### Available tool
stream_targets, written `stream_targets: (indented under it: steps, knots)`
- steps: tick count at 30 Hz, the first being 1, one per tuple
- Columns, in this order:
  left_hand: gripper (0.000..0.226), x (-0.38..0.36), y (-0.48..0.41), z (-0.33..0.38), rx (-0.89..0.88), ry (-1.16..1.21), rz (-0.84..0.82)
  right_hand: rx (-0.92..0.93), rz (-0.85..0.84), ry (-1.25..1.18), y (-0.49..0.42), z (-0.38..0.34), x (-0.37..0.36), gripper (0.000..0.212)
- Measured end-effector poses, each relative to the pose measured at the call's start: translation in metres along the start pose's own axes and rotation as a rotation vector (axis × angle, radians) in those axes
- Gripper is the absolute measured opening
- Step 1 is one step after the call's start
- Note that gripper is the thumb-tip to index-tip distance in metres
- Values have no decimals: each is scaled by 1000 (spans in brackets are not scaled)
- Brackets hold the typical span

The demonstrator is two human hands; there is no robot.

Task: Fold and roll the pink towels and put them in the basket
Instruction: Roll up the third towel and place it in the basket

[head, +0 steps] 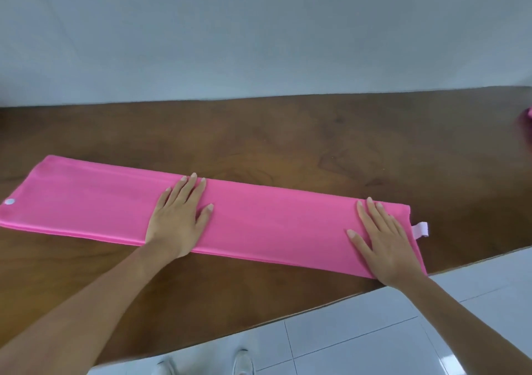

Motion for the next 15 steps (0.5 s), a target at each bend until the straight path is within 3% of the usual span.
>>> stream_targets:
  steps: [10,15]
  knots:
    - [77,4,16,3,180,10,-30,82,-62,18,-20,17,10,82]
    - [72,5,45,12,298,50,40,104,-80,59,-34,22,17,86]
Point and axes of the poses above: each hand's wrist, its own y-axis away from the middle knuckle, its own x-axis out of the back of the hand, z = x × y, the point moved 6 cm from there along -y, towards the middle knuckle, and after that the axes turned 13 degrees about -y, right-handed, at the moved point
